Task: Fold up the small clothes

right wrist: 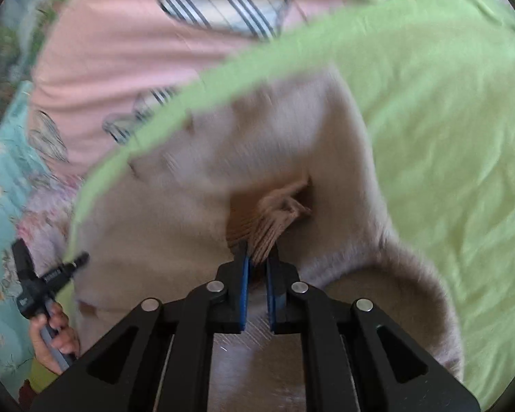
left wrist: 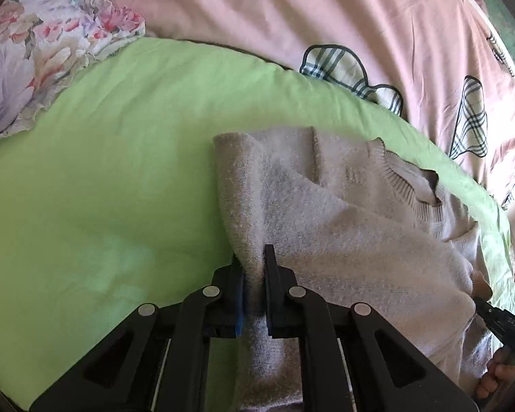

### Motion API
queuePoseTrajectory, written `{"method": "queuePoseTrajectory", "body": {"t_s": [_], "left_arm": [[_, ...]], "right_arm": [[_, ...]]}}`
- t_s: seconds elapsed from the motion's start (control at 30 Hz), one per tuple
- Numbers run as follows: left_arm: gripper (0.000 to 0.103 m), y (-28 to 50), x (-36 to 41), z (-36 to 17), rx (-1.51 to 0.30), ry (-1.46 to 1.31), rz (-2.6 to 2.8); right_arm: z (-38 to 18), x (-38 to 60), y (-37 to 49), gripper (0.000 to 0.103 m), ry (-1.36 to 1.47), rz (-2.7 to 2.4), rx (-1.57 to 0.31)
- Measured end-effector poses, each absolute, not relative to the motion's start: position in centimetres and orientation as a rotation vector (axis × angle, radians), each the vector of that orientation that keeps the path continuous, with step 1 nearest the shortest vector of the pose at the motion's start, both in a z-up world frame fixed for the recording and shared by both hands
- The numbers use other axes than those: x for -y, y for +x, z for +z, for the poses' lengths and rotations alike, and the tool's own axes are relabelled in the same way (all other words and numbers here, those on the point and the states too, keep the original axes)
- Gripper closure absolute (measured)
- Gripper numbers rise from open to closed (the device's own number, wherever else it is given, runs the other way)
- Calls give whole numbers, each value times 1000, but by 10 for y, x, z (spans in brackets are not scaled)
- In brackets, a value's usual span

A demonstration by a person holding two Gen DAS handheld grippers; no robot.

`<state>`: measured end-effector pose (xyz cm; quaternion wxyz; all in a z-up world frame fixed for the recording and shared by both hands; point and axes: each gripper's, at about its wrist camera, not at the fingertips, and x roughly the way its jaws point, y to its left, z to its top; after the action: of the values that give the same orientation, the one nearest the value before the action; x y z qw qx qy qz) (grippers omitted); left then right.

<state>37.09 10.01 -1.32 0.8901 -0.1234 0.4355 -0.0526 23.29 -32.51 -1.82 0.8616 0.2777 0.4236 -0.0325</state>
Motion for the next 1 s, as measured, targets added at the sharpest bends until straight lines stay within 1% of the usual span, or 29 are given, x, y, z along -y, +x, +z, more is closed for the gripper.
{"method": "queuePoseTrajectory", "body": {"t_s": [0.03,0.2,0.27,0.33,0.4,0.5,0.57,0.6,0.63,0.7,0.83,0.9,0.97,1.0], "left_arm": [[87,367,-100,-9,-908,-254,-87],[87,322,-100,9,-904,-263,-108],[87,292,-95,13,-908,-258,-137],[87,261,-90,13,-916,-259,-169],[85,232,-85,12,-932,-257,-189],[81,190,-79,9,-957,-249,-226],[75,163,-76,8,-967,-236,-245],[68,150,-74,7,-975,-231,-255],[65,137,-73,6,-985,-225,-265],[62,115,-73,5,-993,-225,-275],[54,75,-80,4,-1006,-261,-278],[53,59,-84,3,-1016,-269,-275],[49,43,-89,2,-1027,-274,-269],[45,34,-93,1,-1035,-286,-273]], "right_arm": [[-16,329,228,87,600,-77,-879],[9,345,185,84,601,-132,-826],[18,347,163,80,613,-120,-805],[25,348,141,70,615,-118,-790],[30,348,116,68,620,-107,-781],[34,345,85,68,624,-88,-788],[35,343,65,68,630,-80,-787],[35,342,56,67,631,-73,-789],[35,340,48,66,633,-65,-791],[33,337,31,66,646,-46,-798],[30,332,11,65,645,-12,-808],[27,331,1,65,657,6,-817],[25,331,-8,65,665,21,-823],[24,332,-14,65,671,28,-827]]}}
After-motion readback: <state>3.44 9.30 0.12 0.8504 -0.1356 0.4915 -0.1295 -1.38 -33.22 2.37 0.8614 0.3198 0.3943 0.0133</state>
